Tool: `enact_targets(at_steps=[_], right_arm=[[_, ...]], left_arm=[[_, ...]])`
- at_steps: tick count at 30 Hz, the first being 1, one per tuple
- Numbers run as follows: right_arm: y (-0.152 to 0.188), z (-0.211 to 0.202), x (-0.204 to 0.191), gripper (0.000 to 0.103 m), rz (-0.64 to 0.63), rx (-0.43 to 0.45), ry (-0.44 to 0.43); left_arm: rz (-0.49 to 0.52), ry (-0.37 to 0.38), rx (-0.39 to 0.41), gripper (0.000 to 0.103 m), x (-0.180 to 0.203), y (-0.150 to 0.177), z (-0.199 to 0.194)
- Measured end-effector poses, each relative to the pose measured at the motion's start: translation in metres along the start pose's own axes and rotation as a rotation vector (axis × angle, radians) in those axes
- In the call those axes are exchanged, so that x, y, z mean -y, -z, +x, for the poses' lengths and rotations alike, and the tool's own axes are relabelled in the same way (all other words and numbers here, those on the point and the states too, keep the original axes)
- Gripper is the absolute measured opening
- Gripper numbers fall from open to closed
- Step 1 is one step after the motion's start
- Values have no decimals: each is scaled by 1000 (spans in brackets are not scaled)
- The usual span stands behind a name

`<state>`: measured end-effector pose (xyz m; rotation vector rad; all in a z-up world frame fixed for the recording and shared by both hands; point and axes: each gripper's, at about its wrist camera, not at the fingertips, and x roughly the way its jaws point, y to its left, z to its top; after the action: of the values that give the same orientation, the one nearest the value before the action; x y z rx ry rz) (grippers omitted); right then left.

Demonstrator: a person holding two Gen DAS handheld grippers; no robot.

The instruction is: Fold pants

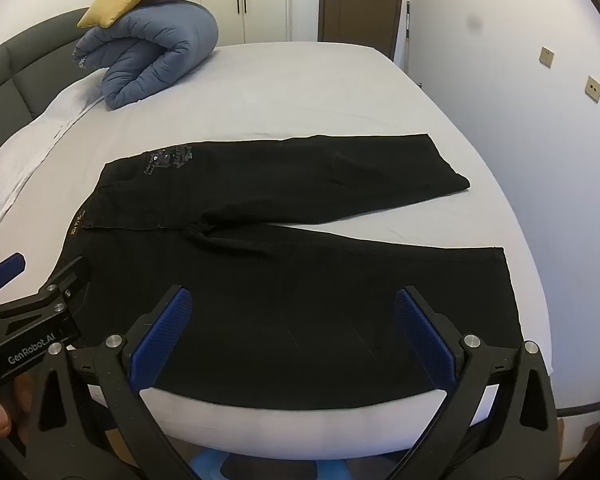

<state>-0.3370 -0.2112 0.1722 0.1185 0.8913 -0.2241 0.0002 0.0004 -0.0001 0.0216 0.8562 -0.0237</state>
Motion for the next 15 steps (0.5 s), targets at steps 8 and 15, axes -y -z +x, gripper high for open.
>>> enact_targets(at_steps=[8,15], right_arm=[[0,0,-1,103,-5,3,6],[2,7,-2,103,-5,-5,10]], left_arm=[[5,-8,0,103,0,0,0],[5,-13,3,103,0,0,0]])
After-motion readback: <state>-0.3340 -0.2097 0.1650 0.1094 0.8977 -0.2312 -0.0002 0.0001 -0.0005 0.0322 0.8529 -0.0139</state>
